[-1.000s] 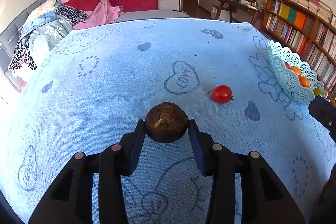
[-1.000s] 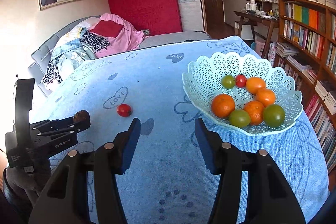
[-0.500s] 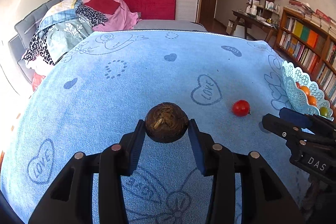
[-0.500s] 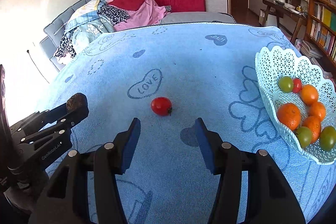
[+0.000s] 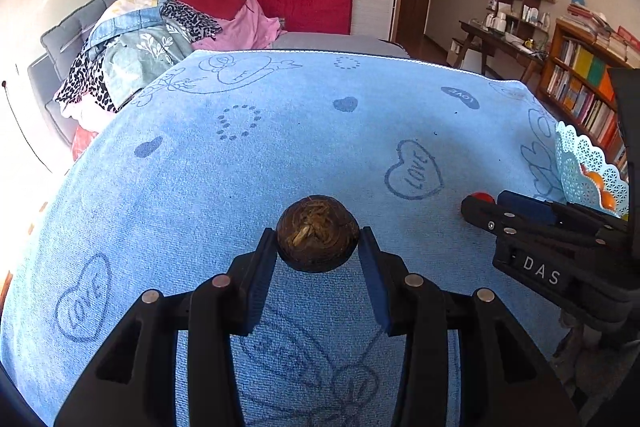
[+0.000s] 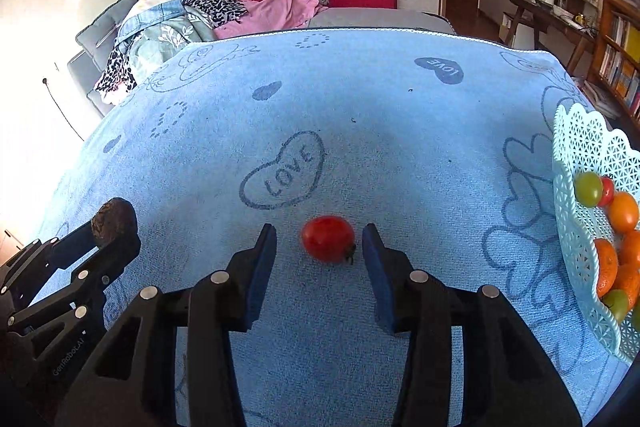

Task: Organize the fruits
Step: 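Grasp the red tomato with the right tool while the left tool holds the brown fruit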

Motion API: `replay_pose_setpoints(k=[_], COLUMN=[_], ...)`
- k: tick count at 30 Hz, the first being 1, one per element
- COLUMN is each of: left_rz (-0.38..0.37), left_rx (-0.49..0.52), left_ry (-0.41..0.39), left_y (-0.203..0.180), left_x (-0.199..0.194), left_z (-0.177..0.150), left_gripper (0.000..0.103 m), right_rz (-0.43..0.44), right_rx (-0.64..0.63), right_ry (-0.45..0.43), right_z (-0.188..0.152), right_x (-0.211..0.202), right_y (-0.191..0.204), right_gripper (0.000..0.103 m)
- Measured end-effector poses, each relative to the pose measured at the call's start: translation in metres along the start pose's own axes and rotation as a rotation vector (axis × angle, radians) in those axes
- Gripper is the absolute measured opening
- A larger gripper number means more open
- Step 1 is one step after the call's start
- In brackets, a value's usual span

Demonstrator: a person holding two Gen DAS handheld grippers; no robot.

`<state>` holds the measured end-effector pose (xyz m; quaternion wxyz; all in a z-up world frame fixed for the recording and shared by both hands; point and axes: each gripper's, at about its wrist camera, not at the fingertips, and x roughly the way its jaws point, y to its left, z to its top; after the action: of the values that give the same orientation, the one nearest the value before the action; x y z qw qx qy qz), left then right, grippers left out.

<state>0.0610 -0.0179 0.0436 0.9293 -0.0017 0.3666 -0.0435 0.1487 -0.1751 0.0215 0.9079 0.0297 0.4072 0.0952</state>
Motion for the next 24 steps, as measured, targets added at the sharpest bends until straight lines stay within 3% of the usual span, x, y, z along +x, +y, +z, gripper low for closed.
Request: replay_pose_setpoints(k=[7,10,24], left_rz=[-0.007,-0.009,-0.015], left_rx=[0.002,0.004,0.017], left_ry=[0.003,0.000,-0.005], left_y=[-0.001,-0.001,-0.006], left_x=[0.000,0.000,0.000], left_z=[0.000,-0.001,-0.001], left_gripper=[0.043,0.043,0.043], right_rz=[-0.012,-0.012,-0.015], right_rx=[-0.002,0.000,0.017], right_ry=[-0.001,0.000,-0.039], right_z=[0.000,0.000,-0.006], right_x=[0.007,0.009,-0.002], right_y=[0.001,0.000,-0.003], right_gripper=[0.040,0.031,0.030])
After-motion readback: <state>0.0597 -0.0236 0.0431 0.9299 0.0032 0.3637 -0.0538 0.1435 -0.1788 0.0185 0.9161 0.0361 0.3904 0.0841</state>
